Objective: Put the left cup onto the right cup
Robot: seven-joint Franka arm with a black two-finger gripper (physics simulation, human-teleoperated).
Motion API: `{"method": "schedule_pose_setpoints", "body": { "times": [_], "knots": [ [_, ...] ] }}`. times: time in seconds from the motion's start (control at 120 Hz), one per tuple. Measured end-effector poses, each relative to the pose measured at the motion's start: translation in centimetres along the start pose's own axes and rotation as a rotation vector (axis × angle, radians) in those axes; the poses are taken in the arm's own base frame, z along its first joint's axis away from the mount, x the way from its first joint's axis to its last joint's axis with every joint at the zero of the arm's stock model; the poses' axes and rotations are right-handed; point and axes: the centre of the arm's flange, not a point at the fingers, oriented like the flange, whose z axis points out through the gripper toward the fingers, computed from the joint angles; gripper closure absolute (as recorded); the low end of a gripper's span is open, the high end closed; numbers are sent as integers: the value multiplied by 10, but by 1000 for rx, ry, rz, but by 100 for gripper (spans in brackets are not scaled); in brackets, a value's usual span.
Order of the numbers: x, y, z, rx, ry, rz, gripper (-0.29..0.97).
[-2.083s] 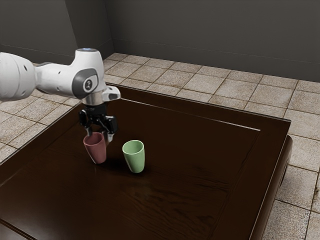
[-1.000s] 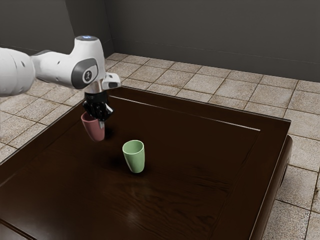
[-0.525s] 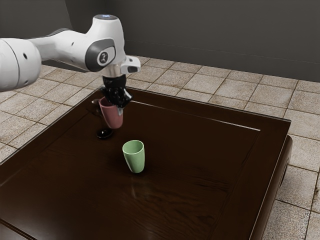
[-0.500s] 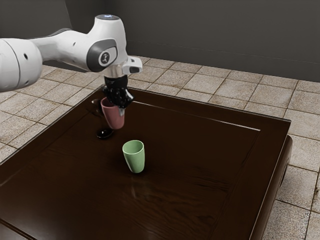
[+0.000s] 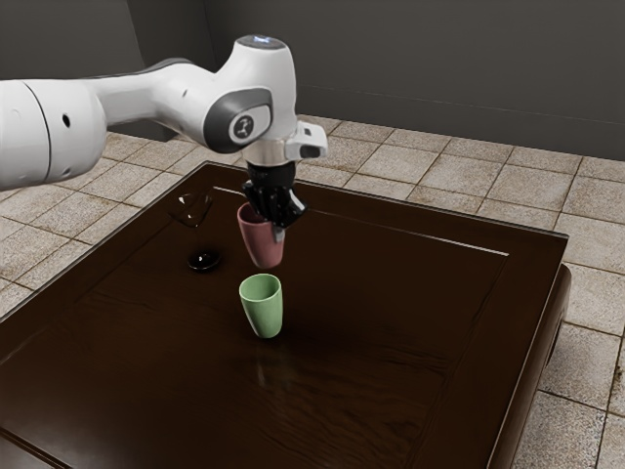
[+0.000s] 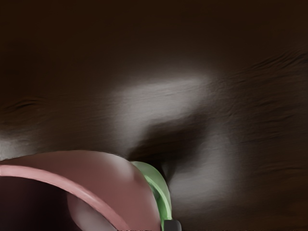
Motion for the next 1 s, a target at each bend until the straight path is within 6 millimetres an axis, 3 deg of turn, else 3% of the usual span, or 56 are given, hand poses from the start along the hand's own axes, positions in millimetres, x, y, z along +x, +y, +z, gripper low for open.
{"method": "schedule_pose_setpoints", "body": {
  "times": [0.125, 0.258, 0.567, 0.75, 0.883, 1.0],
  "knots": [
    [-15, 1, -3, 15, -7, -23, 78],
    [-25, 3, 17, 20, -41, -44, 78],
    [-21, 0, 36, 14, -27, -91, 78],
    [-19, 4, 64, 9, -59, -104, 78],
    [-20, 4, 71, 2, -68, -117, 49],
    [-20, 3, 64, 0, -55, -129, 28]
  ]
}}
